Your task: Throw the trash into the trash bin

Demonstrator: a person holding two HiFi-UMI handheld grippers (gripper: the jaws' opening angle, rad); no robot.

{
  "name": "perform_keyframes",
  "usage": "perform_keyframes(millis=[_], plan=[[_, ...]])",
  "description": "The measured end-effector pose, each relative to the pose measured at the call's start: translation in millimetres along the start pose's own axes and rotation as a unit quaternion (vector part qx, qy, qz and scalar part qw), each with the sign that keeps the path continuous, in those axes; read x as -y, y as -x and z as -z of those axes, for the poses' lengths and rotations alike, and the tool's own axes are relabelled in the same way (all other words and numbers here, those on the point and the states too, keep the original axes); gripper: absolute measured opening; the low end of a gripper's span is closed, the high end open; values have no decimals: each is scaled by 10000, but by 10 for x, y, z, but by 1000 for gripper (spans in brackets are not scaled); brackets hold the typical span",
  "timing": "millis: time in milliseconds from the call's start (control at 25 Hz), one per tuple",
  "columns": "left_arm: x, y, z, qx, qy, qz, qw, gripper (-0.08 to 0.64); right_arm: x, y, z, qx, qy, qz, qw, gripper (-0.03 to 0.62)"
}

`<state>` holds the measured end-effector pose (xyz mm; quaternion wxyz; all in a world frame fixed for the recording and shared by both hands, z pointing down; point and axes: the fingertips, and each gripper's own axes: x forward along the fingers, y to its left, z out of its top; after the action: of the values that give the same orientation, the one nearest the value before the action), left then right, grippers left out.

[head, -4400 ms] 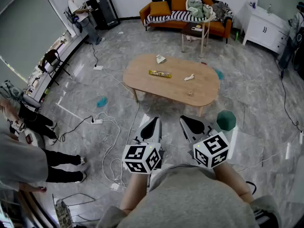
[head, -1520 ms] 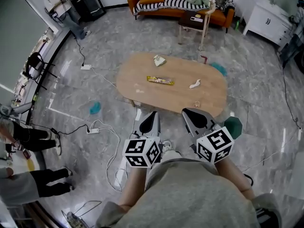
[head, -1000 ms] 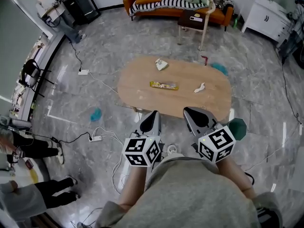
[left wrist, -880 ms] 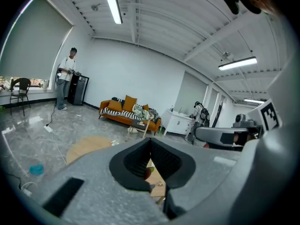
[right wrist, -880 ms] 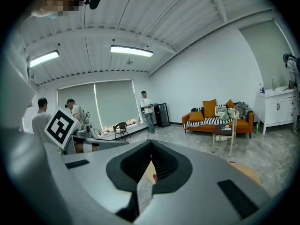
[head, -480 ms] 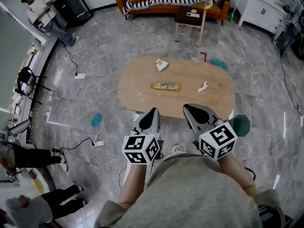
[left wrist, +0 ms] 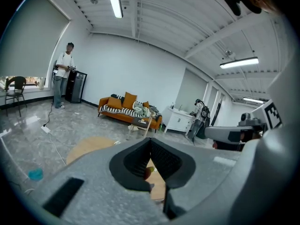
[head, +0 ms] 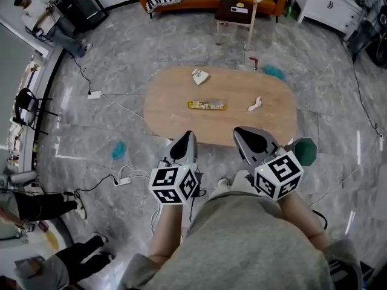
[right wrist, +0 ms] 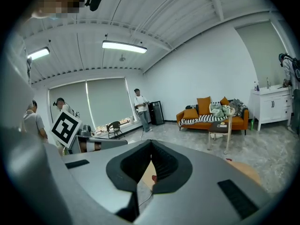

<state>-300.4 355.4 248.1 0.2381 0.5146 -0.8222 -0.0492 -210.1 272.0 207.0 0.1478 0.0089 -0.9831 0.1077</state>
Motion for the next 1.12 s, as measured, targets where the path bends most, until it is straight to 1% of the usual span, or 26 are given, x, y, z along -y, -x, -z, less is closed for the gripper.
perform_keyframes(millis=[200, 320, 520, 760, 960, 1120], plan=[[-74, -112, 10, -64, 81, -112, 9999, 8, 180, -29, 24, -61, -136, 96, 9998, 8], [-135, -204, -5, -105, 99, -169, 9998, 8, 258, -133, 1, -81, -160, 70, 9998, 9], [-230, -446, -97, -43, 95, -355, 9993, 8, 418, -387, -86, -125, -91, -157, 9998, 9], [-284, -764, -280, -18, 95, -495, 9987, 8, 672, -686, -254, -152, -29, -375, 9992, 8], [-330, -981, -392, -19, 196, -549, 9983, 8, 835, -874, -368, -190, 58, -497, 9986, 9], [-324, -1156, -476, -20, 180, -640, 9978, 8, 1003, -964, -442, -202, 97, -559, 9982, 9]])
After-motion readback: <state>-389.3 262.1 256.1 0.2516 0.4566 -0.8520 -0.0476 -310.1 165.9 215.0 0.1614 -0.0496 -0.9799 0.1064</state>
